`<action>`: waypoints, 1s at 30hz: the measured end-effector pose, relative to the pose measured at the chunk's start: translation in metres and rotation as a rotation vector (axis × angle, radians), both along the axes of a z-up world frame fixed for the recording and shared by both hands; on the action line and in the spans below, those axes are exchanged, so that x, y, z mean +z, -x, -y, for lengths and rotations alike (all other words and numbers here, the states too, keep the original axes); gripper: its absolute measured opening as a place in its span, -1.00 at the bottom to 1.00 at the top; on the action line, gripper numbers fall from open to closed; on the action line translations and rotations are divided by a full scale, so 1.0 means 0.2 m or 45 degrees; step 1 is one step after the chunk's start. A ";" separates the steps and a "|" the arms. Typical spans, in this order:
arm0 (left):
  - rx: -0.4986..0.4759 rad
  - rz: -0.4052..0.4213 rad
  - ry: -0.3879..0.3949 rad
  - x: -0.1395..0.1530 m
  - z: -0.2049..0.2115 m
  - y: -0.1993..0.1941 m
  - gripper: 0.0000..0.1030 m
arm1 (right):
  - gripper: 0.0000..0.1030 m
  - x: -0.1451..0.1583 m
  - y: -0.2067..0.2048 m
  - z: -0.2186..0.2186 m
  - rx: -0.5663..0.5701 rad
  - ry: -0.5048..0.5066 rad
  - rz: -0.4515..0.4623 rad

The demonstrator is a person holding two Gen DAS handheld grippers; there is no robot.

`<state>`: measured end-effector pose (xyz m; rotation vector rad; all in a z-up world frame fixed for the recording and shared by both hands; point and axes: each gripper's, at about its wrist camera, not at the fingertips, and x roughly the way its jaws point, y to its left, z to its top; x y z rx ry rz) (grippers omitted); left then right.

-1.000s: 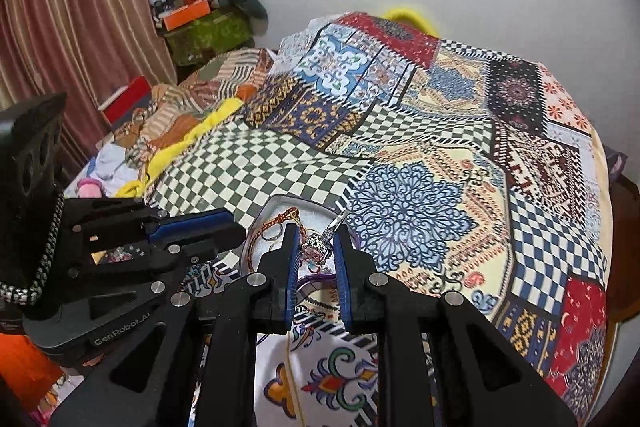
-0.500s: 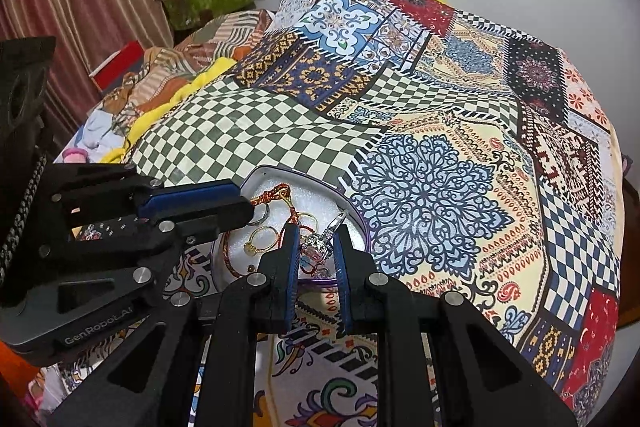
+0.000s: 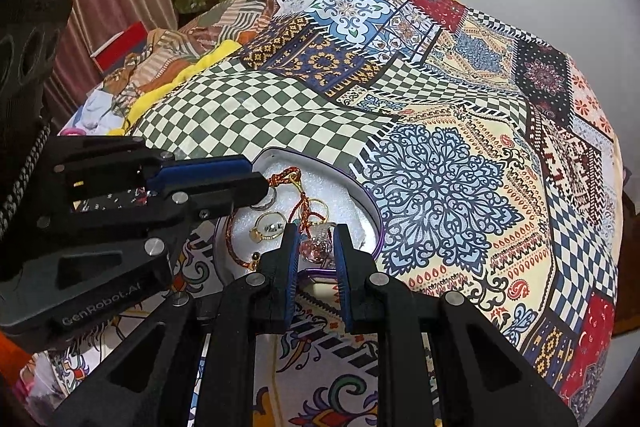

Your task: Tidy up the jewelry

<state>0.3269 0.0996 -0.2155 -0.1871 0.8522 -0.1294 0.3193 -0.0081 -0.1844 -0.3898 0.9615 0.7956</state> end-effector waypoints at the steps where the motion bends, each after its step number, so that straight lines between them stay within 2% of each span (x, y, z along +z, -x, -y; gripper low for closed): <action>1: 0.005 -0.001 0.003 0.01 0.00 0.00 -0.83 | -0.66 0.01 0.00 0.00 -0.003 0.004 0.007; 5: 0.028 0.010 0.009 0.05 -0.02 0.03 -0.83 | -0.51 0.05 0.02 0.02 -0.027 -0.014 0.027; 11: 0.054 0.061 -0.019 0.16 -0.03 0.13 -0.82 | -0.51 0.16 0.07 0.07 -0.062 -0.053 0.064; 15: 0.074 0.123 -0.042 0.29 -0.01 0.25 -0.83 | -0.51 0.29 0.16 0.12 -0.087 -0.113 0.110; 18: 0.080 0.174 -0.061 0.39 0.01 0.34 -0.83 | -0.51 0.43 0.26 0.17 -0.104 -0.161 0.196; 22: 0.088 0.279 -0.080 0.58 0.06 0.51 -0.82 | -0.51 0.65 0.44 0.26 -0.129 -0.267 0.321; 26: 0.091 0.432 -0.110 0.81 0.14 0.72 -0.82 | -0.51 0.88 0.64 0.35 -0.156 -0.400 0.461; 30: 0.105 0.621 -0.179 1.01 0.24 0.97 -0.64 | -0.51 1.07 0.89 0.46 -0.180 -0.534 0.624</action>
